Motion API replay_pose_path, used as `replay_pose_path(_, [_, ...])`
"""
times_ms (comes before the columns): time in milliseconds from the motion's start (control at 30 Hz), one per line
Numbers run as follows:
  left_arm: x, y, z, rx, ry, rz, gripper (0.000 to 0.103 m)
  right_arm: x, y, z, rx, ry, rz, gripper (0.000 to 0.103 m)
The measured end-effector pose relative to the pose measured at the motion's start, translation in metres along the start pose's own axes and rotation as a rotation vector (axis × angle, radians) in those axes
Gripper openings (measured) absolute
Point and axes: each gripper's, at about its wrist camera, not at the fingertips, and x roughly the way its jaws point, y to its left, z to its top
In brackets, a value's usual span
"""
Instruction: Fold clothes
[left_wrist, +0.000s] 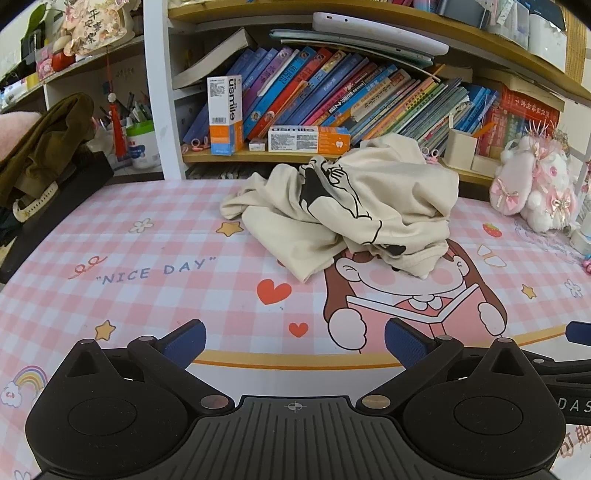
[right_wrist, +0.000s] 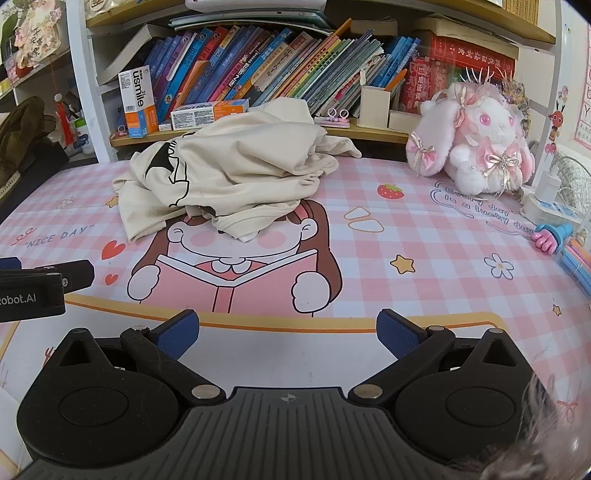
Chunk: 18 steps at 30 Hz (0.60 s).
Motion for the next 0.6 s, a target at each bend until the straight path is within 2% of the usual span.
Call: replay_pose_path(600, [-0.0003, 0.001, -0.001, -0.006, -0.004, 0.008, 0.103, -0.0006, 0.0, -0.0009, 0.001, 0.004, 0.001, 0.103])
